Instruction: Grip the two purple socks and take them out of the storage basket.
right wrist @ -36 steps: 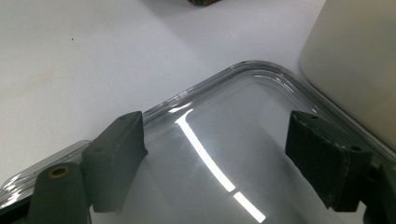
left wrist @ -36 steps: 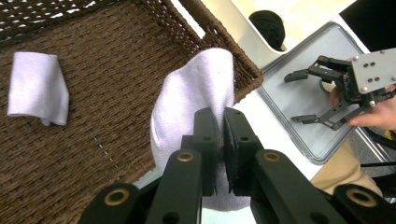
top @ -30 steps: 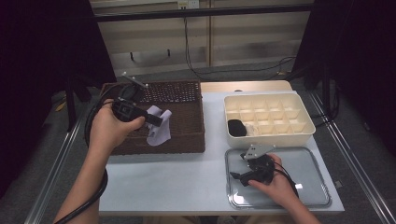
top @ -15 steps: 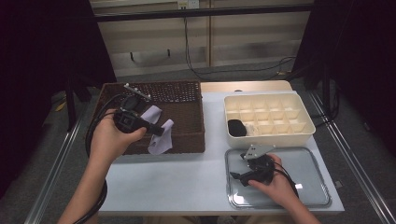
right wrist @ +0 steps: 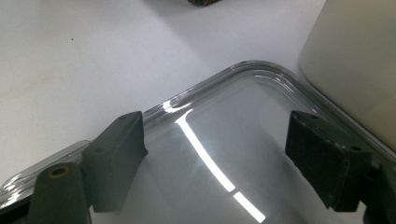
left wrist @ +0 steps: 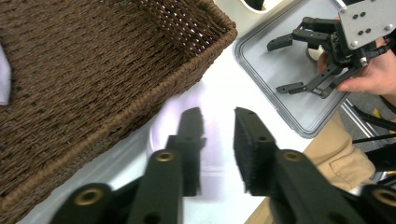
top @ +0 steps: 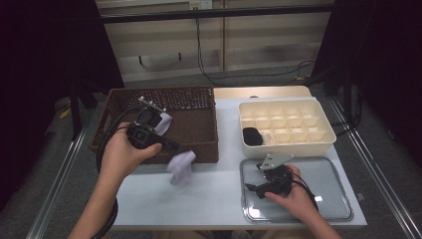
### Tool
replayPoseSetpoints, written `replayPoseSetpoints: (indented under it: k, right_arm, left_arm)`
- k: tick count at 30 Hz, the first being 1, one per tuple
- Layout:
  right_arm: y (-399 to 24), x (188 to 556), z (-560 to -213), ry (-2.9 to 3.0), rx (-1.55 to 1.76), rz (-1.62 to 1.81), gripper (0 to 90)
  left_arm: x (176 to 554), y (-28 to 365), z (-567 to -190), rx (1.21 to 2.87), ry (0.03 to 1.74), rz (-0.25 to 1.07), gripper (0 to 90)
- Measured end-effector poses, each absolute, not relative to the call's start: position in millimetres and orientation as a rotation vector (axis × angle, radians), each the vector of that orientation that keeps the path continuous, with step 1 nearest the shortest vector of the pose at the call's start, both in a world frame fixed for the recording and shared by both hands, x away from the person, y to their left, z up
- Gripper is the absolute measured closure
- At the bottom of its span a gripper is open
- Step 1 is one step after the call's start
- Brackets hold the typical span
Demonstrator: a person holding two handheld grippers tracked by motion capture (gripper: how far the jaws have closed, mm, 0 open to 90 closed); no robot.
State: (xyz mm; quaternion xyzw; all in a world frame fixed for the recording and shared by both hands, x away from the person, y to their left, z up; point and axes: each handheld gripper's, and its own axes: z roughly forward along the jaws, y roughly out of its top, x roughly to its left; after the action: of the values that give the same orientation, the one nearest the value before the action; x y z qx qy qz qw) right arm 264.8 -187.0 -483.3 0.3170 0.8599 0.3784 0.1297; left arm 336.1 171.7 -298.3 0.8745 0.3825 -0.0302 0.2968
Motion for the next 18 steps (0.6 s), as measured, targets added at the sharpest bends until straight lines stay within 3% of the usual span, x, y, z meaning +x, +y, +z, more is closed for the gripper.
replayPoseSetpoints:
  k: [6,18]
  right_arm:
    - [-187.0,264.8,-483.3,2.499,0.921,1.099,19.4]
    - [-186.9,264.7,-483.3,2.5,0.926,1.101,19.4]
  left_arm:
    - [345.1,174.3,-301.5,2.312,0.982,0.016,54.5]
    - [373.9,174.6,-316.3,2.28,1.012,0.074,48.8]
